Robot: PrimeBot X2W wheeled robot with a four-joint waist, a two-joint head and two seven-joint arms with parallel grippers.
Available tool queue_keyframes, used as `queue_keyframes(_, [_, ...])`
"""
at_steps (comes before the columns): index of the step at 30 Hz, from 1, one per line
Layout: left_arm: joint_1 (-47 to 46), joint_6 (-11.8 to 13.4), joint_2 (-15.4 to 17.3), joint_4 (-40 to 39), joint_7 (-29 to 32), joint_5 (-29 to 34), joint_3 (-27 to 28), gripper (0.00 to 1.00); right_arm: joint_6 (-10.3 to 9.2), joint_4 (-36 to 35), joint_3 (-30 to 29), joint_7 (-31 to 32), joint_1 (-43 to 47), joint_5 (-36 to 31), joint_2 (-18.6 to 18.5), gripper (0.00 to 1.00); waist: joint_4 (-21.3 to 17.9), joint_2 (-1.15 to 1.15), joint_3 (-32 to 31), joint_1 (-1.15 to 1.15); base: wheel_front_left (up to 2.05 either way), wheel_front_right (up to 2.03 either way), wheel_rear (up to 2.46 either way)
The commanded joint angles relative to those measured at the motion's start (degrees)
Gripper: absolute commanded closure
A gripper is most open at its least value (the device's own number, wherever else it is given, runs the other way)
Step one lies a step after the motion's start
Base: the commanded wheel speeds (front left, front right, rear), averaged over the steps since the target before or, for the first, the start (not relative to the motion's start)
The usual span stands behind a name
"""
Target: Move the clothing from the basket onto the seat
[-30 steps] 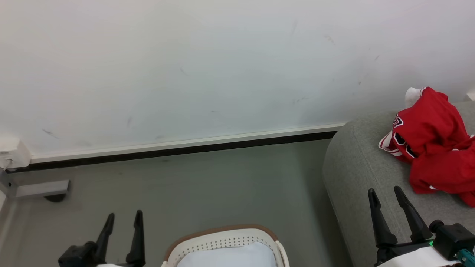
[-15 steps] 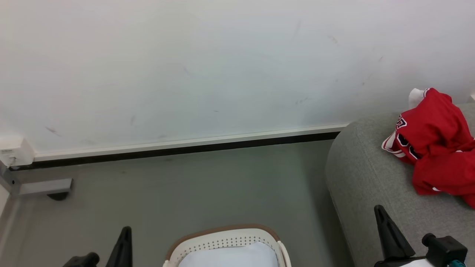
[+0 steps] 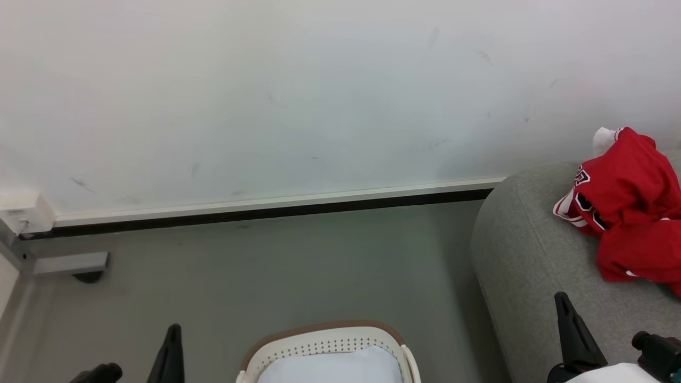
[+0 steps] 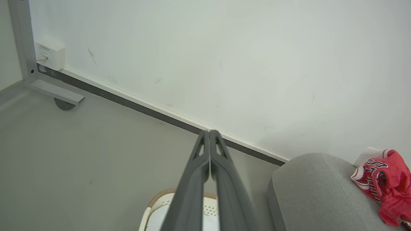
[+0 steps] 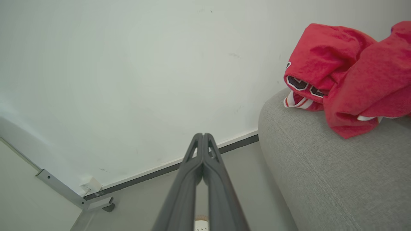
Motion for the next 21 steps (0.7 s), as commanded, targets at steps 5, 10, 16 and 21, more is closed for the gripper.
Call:
queue_keyframes(5, [-1.79, -0.26, 0.36, -1.38, 1.52, -6.62, 0.5, 1.0, -0.02, -1.14, -1.7, 1.41, -1.33, 5.34, 0.11, 1.0, 0.28, 0.0, 0.09, 0.0, 0.0, 0.0, 0.0])
queue_keyframes(10, [-2.02, -0.32, 0.39, -1.65, 2.66, -11.0, 0.67, 1.0, -0.02, -1.3, -2.68, 2.53, -1.39, 9.0, 0.4, 1.0, 0.53, 0.0, 0.16, 0.0, 0.0, 0.0, 0.0])
queue_keyframes(16, [-2.36, -0.4, 0.43, -1.91, 4.02, -16.02, 0.87, 1.0, -0.03, -1.48, -3.77, 3.85, -1.46, 13.16, 0.75, 1.0, 0.84, 0.0, 0.26, 0.0, 0.0, 0.0, 0.0])
queue_keyframes(21, [-2.57, -0.41, 0.46, -2.06, 4.84, -19.13, 0.99, 1.0, -0.03, -1.59, -4.5, 4.68, -1.5, 15.75, 0.93, 1.0, 1.04, 0.0, 0.32, 0.0, 0.0, 0.0, 0.0])
